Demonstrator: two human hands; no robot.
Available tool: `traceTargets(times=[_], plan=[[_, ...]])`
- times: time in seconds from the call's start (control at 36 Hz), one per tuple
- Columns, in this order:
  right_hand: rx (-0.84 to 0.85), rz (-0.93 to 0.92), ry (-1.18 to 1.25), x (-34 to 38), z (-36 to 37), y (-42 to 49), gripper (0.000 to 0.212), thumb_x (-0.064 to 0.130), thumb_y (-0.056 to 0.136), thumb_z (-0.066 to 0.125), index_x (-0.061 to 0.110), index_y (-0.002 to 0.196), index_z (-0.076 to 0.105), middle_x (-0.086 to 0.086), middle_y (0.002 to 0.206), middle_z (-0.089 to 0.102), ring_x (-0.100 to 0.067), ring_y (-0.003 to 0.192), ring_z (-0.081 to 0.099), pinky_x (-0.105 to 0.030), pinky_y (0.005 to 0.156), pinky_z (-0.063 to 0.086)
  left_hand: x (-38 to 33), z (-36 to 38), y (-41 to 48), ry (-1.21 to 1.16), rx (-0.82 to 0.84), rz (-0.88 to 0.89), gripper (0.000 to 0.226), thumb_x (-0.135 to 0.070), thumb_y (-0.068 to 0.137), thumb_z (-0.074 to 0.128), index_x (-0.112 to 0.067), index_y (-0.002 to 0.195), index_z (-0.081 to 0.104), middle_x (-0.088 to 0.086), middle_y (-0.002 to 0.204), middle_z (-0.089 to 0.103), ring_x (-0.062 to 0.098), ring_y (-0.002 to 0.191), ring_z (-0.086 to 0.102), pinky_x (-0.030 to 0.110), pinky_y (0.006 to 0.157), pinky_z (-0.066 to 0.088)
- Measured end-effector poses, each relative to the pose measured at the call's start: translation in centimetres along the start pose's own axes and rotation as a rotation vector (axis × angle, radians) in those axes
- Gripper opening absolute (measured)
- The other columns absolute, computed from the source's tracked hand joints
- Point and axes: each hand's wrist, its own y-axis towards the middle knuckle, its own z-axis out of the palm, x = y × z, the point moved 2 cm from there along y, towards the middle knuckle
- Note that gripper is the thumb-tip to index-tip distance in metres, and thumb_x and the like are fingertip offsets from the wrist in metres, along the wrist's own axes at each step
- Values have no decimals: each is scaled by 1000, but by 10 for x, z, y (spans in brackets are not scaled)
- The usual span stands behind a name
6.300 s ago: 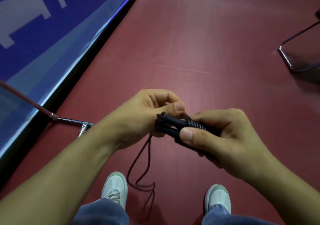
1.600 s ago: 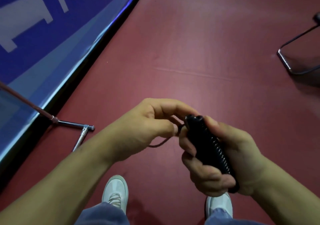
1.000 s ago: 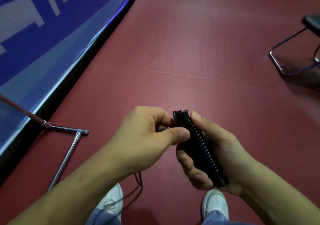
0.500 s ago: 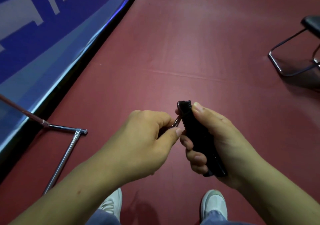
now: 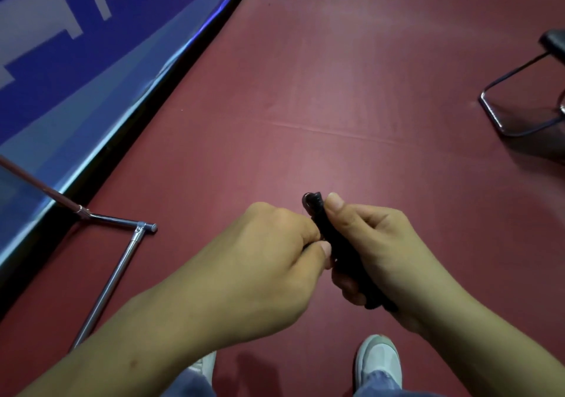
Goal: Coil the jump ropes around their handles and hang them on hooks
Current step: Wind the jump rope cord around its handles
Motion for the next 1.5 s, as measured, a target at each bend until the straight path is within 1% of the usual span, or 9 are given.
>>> traceTargets(times=[0.14,0.25,0.53,0.94,1.03,1.11,1.25,1.36,1.5], plan=[[-71,-201,-382,4,5,-2,48,54,103,48,21,73,66,-1,55,53,-14,46,45,-25,46,33,4,1,2,-162,35,-121,32,-29,98,57,-13,72,67,9,63,63,19,48,49,39,51,44],[65,-269,-601,13,-1,-8,36,35,73,44,25,98,68,-9,69,60,-25,56,48,-39,48,38,4,-3,1,-222,74,-181,32,-32,96,56,-19,71,70,7,57,59,17,48,47,35,51,40],[74,-408,-1124,12,-5,-11,41,68,80,52,34,102,55,5,68,58,-21,63,51,-41,55,48,5,-2,-1,-310,164,-260,32,-31,96,58,-15,71,72,0,50,58,12,42,43,24,44,34],[107,-203,-1153,-3,-2,-11,42,69,86,52,28,90,58,0,61,56,-18,55,53,-32,48,41,15,-10,19,-1081,238,-516,32,-37,84,63,-7,72,67,5,57,51,9,36,35,20,36,32],[193,-153,-1124,-3,0,-12,45,67,87,56,22,88,61,-2,63,57,-20,55,52,-38,50,43,27,-7,27,-786,257,-384,31,-32,82,73,-14,58,65,0,53,46,10,39,30,23,41,25],[275,-128,-1085,-4,2,-13,49,68,87,58,19,88,62,-5,66,58,-21,54,50,-44,53,45,41,-11,34,-341,117,-223,19,-31,81,82,-15,76,72,-5,58,53,10,49,43,26,52,37],[337,-181,-973,-1,1,-15,47,63,86,64,16,86,65,-3,62,52,-16,49,43,-38,50,38,48,-13,37,-467,100,-96,16,-32,73,81,-19,81,76,1,64,59,13,56,46,29,55,41],[347,-262,-931,4,-1,-16,40,57,88,67,18,80,62,0,57,48,-12,47,40,-28,46,32,58,-14,41,-293,129,-83,14,-39,80,83,-25,79,79,0,75,73,21,72,66,39,74,53],[345,-332,-962,2,1,-18,39,59,88,64,23,75,55,1,55,49,-20,47,44,-32,43,34,60,-15,42,-162,123,-28,9,-32,84,80,-29,76,78,-1,71,72,11,68,65,34,69,53]])
